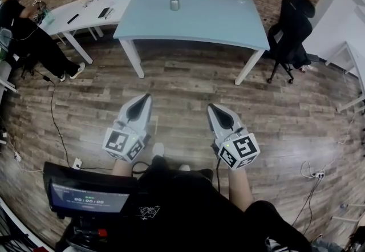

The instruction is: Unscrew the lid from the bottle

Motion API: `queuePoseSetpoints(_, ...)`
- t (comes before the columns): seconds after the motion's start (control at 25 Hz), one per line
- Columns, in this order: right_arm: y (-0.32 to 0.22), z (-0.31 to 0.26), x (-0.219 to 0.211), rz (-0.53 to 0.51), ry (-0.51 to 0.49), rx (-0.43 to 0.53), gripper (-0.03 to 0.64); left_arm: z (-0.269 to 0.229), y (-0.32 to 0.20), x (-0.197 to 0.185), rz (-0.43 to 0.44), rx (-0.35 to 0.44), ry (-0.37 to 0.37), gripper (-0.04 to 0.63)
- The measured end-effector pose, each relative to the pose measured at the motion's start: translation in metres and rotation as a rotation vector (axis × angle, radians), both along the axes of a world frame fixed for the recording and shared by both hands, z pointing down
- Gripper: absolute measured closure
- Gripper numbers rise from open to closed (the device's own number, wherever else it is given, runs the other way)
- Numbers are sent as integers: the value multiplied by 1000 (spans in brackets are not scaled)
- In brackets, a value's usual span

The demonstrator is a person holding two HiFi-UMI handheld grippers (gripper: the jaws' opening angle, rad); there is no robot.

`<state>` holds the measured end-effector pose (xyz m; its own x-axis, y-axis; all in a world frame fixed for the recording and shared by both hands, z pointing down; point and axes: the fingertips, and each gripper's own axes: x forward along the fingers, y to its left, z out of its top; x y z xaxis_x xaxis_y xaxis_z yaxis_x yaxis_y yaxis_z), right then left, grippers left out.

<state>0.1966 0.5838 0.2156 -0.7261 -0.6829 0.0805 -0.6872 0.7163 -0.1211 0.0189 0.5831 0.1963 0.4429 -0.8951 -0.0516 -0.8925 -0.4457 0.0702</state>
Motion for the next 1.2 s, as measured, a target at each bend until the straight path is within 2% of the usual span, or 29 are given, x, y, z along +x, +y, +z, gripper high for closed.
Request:
queuePoseSetpoints(0.48, 6, -1, 3, 27, 5, 32, 617, 2, -2, 5, 39, 28, 4, 597)
queuePoseSetpoints(0.72, -15, -3, -19, 52, 0, 25, 617, -1, -25, -8, 124, 41, 31, 597)
queuePoseSetpoints(0.92, -34, -9, -33, 63, -17, 13, 617, -6, -47, -21, 157, 42, 74, 595)
queuePoseSetpoints(1.2, -46, -11, -53, 63, -12, 20, 617, -4, -64, -19, 263, 23, 48, 595)
